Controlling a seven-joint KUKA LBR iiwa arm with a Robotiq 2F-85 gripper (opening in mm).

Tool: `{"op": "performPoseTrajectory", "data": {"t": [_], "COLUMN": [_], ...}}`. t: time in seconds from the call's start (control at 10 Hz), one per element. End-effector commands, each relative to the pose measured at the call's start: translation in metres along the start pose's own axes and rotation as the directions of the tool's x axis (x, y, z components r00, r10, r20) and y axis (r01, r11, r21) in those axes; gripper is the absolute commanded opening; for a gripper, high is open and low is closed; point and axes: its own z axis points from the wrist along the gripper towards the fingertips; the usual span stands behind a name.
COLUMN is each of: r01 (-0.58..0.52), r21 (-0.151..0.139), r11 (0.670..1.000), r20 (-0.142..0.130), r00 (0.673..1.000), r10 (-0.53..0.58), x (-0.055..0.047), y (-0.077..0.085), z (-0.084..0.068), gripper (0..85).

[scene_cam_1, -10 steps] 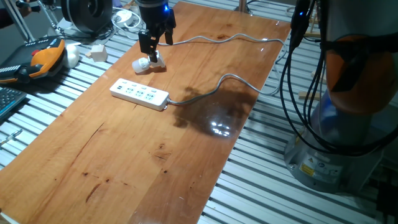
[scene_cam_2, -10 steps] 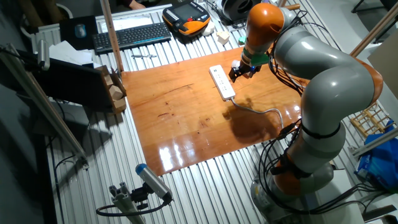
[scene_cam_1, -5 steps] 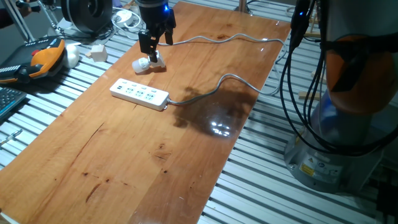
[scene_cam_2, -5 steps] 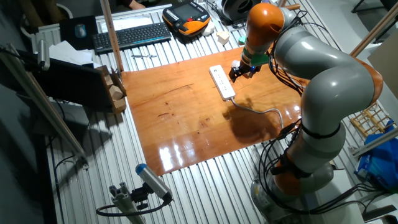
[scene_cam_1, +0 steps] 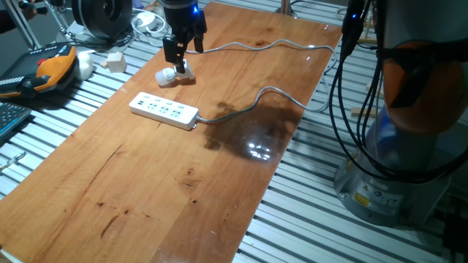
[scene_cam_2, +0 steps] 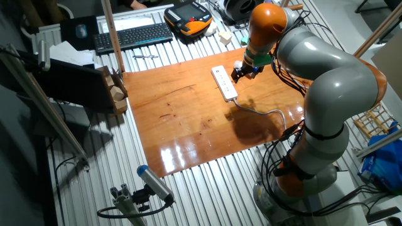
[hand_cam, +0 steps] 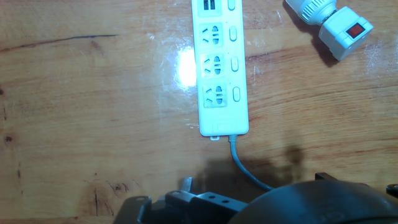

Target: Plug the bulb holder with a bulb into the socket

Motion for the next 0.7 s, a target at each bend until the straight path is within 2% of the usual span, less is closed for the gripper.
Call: {"op": "performPoseTrajectory", "data": {"t": [0.0,0.6], "r01": [0.047,0.047], "r21": [-0.023,-0.017], "r11": [0.999,0.999], "r20": [-0.006,-0.001], "r00": [0.999,0.999], "r10": [-0.047,-0.047], "x": [0.0000,0.0000], "y": [0.0000,0.0002], "z": [-0.0001,-0.0014], "gripper": [0.0,0.0]}}
